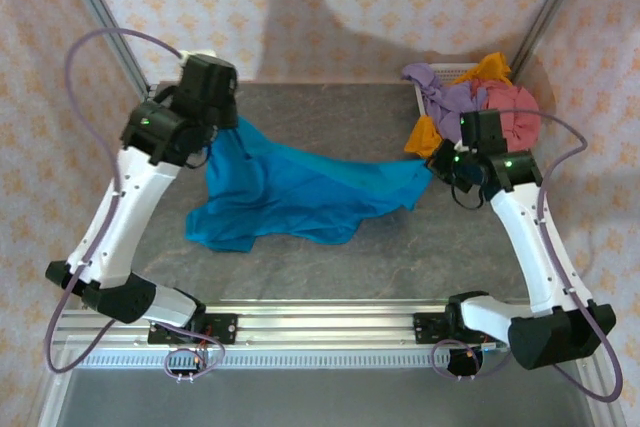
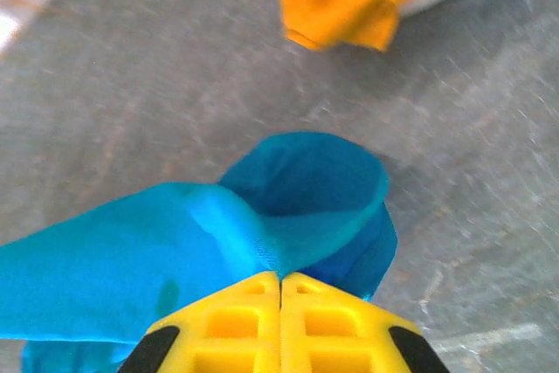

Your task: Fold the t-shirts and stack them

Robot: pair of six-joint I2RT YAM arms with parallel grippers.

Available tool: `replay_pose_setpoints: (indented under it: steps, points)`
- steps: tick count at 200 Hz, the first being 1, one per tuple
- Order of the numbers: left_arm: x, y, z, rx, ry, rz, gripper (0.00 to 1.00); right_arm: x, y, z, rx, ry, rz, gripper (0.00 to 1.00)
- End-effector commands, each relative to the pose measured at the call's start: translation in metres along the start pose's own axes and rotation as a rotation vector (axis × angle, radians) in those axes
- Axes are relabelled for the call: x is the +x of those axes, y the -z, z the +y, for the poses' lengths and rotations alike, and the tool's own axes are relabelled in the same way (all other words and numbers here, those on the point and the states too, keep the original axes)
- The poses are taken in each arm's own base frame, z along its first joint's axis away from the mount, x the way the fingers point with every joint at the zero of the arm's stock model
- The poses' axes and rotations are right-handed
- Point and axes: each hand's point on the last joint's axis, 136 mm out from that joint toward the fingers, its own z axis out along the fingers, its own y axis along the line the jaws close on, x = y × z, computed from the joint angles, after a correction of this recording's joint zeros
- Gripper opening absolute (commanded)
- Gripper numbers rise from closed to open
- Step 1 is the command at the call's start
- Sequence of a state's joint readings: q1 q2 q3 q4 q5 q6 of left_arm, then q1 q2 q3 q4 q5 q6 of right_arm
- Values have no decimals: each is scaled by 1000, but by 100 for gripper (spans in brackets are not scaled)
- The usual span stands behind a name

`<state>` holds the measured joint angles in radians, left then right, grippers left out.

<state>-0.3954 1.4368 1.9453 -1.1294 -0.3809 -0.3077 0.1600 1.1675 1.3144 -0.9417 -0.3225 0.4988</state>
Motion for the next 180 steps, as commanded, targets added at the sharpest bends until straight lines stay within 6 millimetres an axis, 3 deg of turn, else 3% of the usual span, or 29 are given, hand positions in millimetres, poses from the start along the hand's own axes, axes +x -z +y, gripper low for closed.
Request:
replay_pose_setpoints:
  steps: [1,49,65,81,95,109,136,147,158,180]
  points:
    - [-21,8,46,-122,-33,-28,0,-26,12,30,-62,34,-27,0]
    - [-72,23,76,-168,-15,-132,0,-72,41,90,-169,103,-63,0]
    - [-80,31,86,-187,-3,-152,0,-78,50,93,-165,125,-78,0]
    - [-71,28,90,-184,-1,-112,0,-69,49,87,-134,130,-34,0]
    - [-47,15,88,-174,-11,-32,0,-48,40,75,-104,117,46,0]
    - [-10,-2,86,-175,-25,60,0,-15,21,54,-43,110,129,0]
    - [76,-27,86,-163,-9,199,0,79,-24,14,76,129,358,0]
    - [115,-34,88,-162,6,264,0,113,-38,0,103,111,446,16]
    - [151,-39,91,-170,20,324,0,133,-46,-12,108,77,473,32]
    - [207,-48,92,-164,43,409,0,145,-55,-31,113,23,446,38]
